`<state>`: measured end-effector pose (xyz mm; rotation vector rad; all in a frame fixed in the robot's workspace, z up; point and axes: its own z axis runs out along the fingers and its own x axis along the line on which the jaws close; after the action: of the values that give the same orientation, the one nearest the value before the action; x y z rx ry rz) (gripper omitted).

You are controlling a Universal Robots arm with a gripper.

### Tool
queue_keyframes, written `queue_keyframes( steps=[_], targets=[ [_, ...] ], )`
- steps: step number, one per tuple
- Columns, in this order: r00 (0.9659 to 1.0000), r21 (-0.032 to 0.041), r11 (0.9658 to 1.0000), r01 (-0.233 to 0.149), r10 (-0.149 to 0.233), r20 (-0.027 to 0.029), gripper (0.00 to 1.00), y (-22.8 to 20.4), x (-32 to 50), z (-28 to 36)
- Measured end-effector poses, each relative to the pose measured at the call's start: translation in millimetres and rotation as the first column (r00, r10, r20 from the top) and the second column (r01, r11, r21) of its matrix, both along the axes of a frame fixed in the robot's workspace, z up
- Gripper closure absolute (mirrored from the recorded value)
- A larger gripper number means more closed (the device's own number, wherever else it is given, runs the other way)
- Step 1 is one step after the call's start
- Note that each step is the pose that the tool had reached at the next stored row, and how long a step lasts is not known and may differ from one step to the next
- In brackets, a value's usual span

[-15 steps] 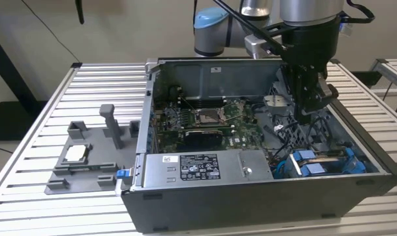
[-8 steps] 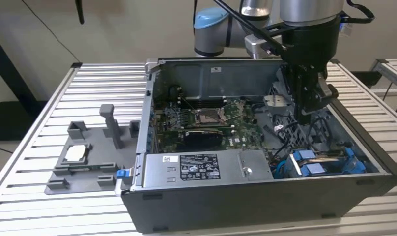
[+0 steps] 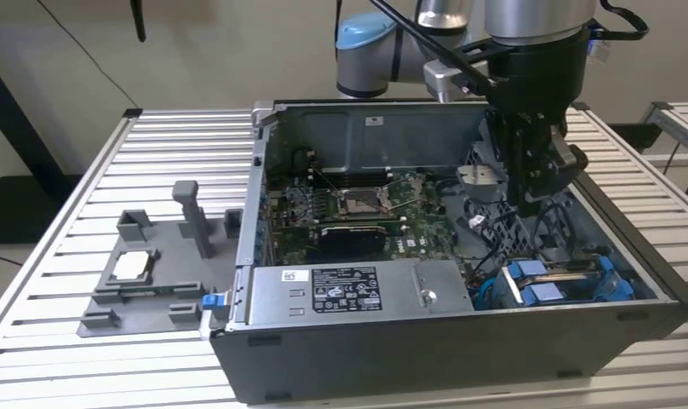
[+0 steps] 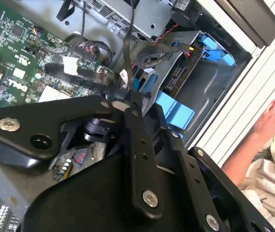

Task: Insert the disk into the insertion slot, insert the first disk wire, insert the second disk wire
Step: 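Insert the second disk wire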

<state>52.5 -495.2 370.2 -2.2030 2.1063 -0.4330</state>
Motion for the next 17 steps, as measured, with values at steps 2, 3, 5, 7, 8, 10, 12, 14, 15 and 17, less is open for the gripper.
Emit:
queue_keyframes(
  steps=[2, 3, 5, 7, 8, 10, 12, 14, 15, 17],
  targets=[
    [1.0000, -0.0065, 1.0000, 0.000, 0.000, -0.0001, 0.70, 1.0, -0.3, -0.1],
    [1.0000, -0.0114, 0.9999, 0.000, 0.000, -0.0001, 0.70, 1.5, -0.4, -0.2],
    [1.0000, -0.0252, 0.9997, 0.000, 0.000, -0.0001, 0.70, 2.5, -1.0, -0.4],
    [1.0000, -0.0397, 0.9992, 0.000, 0.000, 0.0000, 0.70, 3.4, -1.9, -0.6],
    [1.0000, -0.0444, 0.9990, 0.000, 0.000, 0.0000, 0.70, 3.6, -2.4, -0.9],
    [1.0000, -0.0489, 0.9988, 0.000, 0.000, 0.0006, 0.70, 4.1, -3.3, -1.5],
    [1.0000, -0.0491, 0.9988, 0.000, 0.000, 0.0034, 0.70, 4.1, -3.4, -1.9],
    [0.9999, -0.0492, 0.9988, 0.001, 0.000, 0.0102, 0.70, 4.2, -3.5, -2.4],
    [0.9999, -0.0493, 0.9988, 0.001, 0.000, 0.0144, 0.70, 4.2, -3.5, -2.6],
    [0.9998, -0.0491, 0.9988, 0.001, 0.000, 0.0190, 0.84, 4.2, -4.0, -3.3]
  ],
)
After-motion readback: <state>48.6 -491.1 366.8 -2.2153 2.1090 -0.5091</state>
